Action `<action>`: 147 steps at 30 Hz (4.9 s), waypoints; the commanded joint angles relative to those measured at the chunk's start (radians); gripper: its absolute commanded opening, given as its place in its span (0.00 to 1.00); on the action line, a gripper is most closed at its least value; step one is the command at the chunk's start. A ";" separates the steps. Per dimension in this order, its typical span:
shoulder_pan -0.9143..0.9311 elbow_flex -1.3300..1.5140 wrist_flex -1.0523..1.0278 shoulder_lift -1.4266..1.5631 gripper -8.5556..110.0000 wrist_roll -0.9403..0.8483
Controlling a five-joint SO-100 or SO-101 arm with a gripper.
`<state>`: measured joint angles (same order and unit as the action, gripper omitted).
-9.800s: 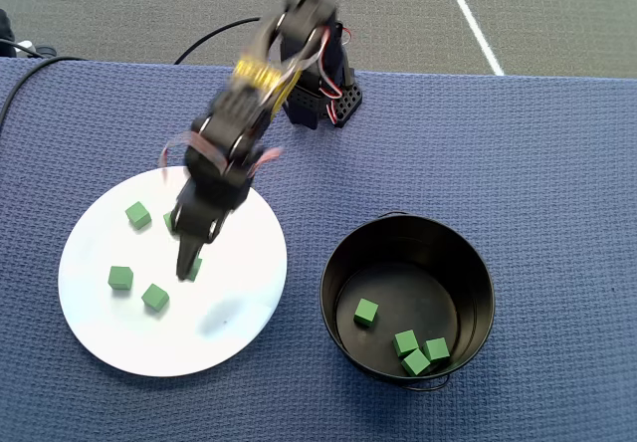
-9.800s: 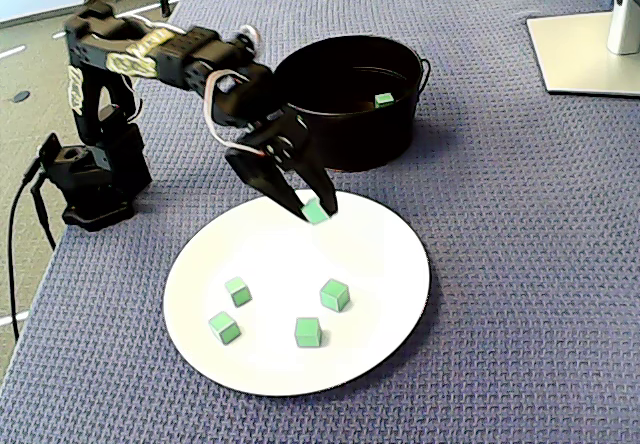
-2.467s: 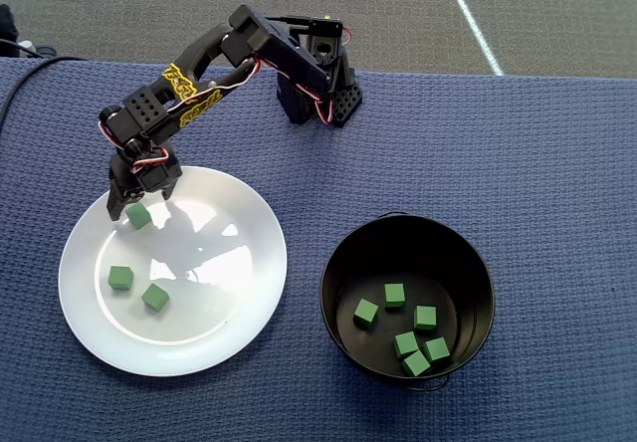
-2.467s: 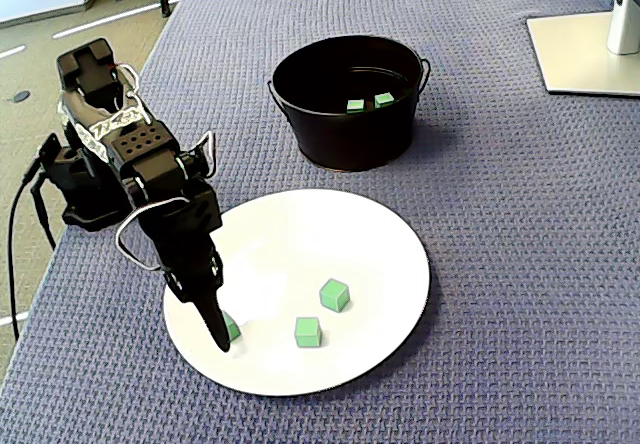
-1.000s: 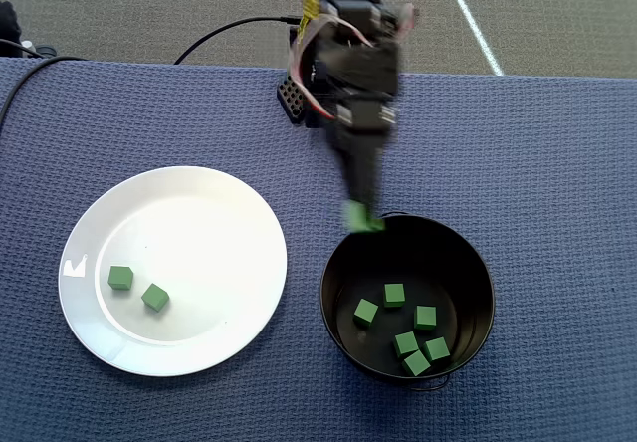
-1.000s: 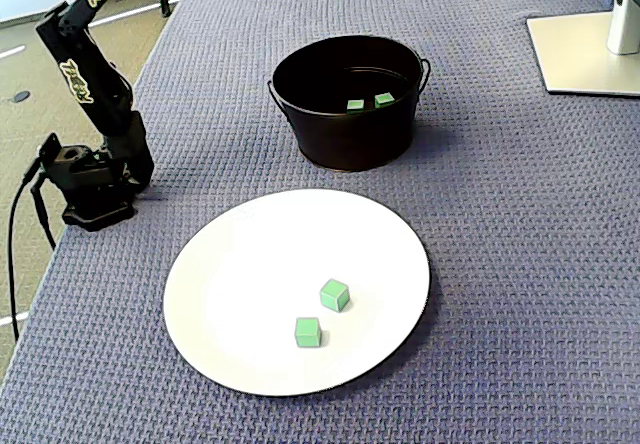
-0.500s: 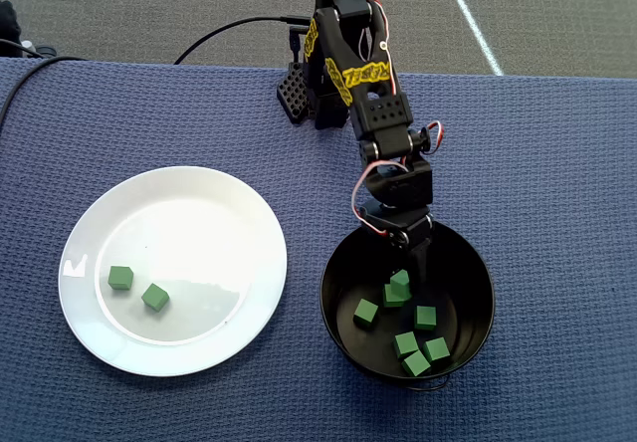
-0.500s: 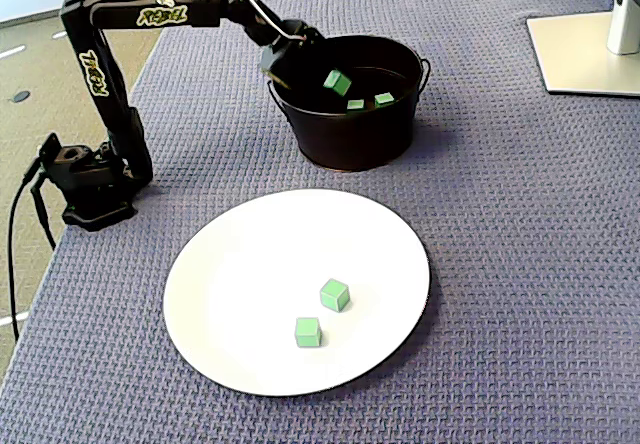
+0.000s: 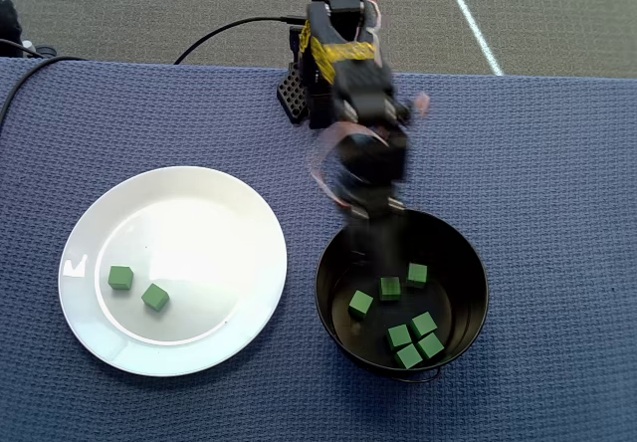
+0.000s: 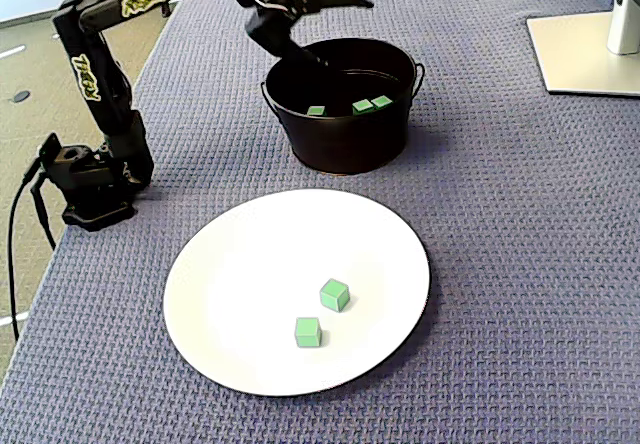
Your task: Pick up the items on the white plate and put them in the black container.
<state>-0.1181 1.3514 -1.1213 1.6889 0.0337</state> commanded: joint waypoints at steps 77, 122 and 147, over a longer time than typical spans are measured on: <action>0.635 -0.380 -0.046 -0.124 0.07 0.152; 0.341 -0.641 -0.207 0.064 0.39 -0.095; 0.853 -0.563 -0.089 -0.828 0.36 -0.109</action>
<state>0.7440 0.8836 -1.2026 0.8728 -0.0690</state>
